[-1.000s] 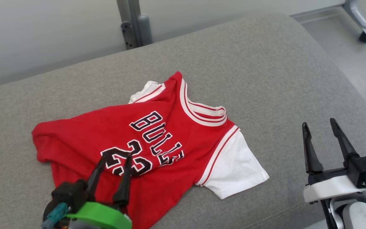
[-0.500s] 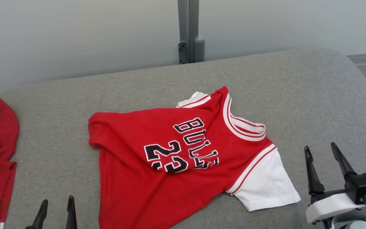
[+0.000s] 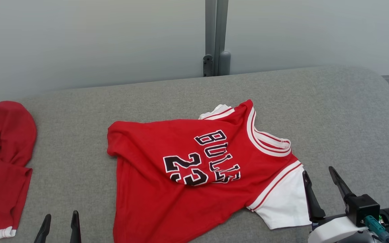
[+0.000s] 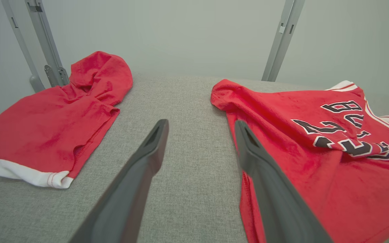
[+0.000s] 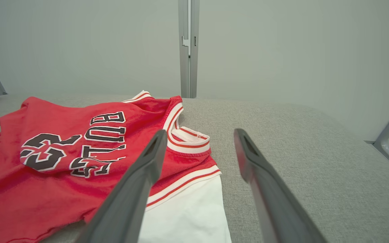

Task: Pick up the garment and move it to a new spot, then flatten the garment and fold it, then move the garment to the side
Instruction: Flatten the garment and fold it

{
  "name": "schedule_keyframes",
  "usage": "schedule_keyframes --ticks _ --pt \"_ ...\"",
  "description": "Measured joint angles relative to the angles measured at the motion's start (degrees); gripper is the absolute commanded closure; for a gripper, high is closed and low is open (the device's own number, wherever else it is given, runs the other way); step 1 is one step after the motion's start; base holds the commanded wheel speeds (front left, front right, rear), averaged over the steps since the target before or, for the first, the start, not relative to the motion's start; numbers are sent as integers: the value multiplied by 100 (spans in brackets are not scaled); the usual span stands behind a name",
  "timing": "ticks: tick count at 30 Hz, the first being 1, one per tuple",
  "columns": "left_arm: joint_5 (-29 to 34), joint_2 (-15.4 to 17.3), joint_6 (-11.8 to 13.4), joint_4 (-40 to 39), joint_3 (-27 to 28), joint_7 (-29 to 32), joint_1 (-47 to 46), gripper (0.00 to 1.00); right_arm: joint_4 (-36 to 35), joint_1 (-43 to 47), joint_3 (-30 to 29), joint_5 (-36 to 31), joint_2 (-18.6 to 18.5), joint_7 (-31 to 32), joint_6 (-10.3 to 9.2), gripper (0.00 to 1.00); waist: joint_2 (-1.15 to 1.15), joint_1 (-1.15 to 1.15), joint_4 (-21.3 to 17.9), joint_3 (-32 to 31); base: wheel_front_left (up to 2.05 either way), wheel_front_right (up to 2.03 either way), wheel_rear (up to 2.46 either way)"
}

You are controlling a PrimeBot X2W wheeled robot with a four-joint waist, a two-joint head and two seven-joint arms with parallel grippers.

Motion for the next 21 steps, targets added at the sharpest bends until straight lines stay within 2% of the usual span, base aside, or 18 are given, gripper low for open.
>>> schedule_keyframes --ticks 9,17,19,21 --pt "171 -90 -111 185 205 -1 -53 0 0 3 -31 7 24 0 0 0 0 0 -106 54 0 0 0" --pt "53 42 -119 315 -15 55 -42 0 -138 -210 -339 179 14 -1 1 0 0 0 -171 103 0 0 0" --pt "-167 119 -119 259 -182 682 -37 0 142 -257 -282 186 -149 57 2 0 0 0 -184 117 0 0 0" --pt "-409 158 -119 43 -278 1551 25 0 354 -286 -79 279 -401 625 1 0 0 0 -186 132 0 0 0"
